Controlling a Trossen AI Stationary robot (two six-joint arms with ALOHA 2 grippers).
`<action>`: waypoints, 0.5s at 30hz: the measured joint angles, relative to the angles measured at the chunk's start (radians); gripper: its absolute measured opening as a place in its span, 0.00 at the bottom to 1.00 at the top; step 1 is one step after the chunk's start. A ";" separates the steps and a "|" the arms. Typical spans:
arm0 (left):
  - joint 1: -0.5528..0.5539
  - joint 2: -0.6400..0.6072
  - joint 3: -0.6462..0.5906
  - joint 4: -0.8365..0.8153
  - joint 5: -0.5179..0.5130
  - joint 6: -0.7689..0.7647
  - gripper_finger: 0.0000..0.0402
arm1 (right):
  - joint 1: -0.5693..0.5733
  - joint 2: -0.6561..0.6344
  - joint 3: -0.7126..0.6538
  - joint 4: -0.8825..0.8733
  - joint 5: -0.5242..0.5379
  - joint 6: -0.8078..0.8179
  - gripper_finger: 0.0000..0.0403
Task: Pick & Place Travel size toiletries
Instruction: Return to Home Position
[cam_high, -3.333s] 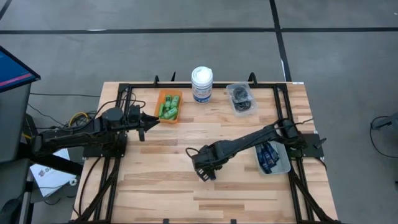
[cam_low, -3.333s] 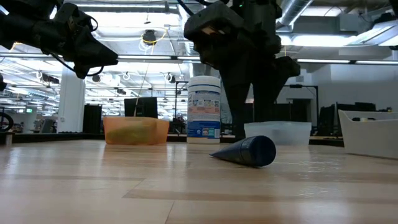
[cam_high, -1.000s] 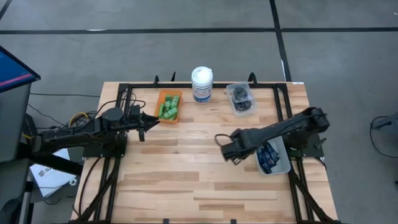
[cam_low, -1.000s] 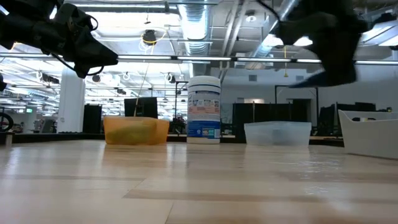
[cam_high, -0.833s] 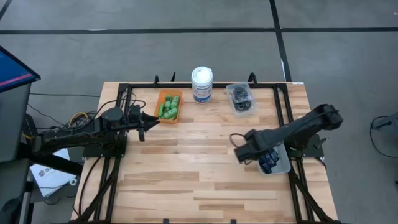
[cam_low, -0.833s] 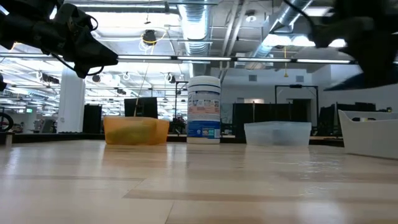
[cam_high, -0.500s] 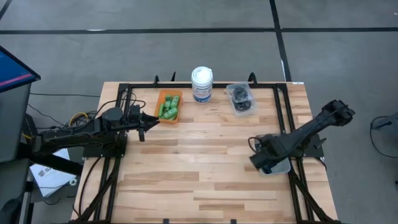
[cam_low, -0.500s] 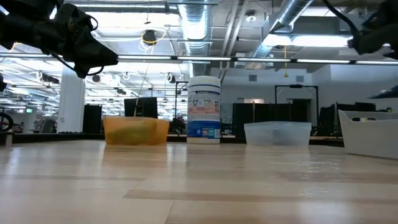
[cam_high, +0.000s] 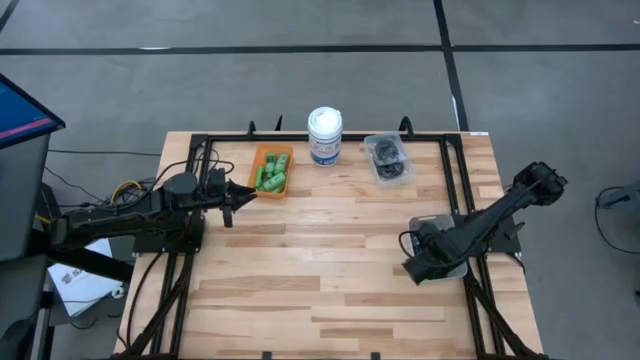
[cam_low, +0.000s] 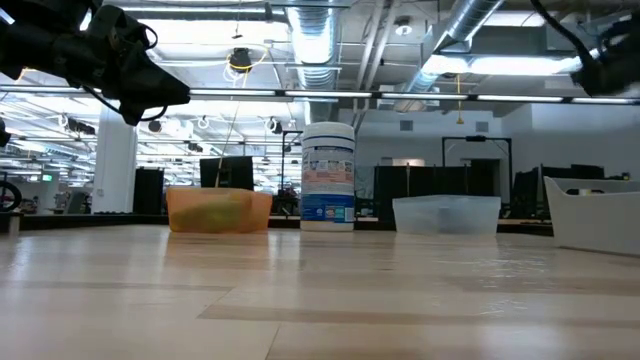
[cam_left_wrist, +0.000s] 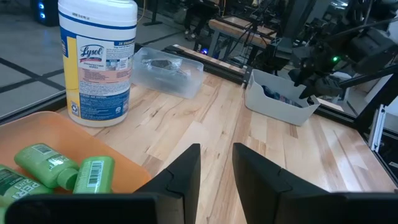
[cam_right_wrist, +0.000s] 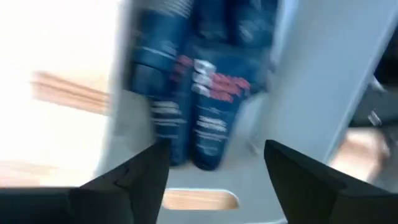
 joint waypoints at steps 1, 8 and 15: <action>0.000 0.000 0.000 0.000 0.000 0.000 0.22 | 0.000 -0.009 0.010 0.003 0.027 -0.014 0.63; 0.000 0.000 0.000 0.004 0.000 0.000 0.22 | -0.027 -0.187 0.163 0.004 0.436 -0.228 0.59; 0.000 0.000 0.000 0.011 0.000 -0.002 0.22 | -0.073 -0.478 0.263 0.095 0.801 -0.682 0.38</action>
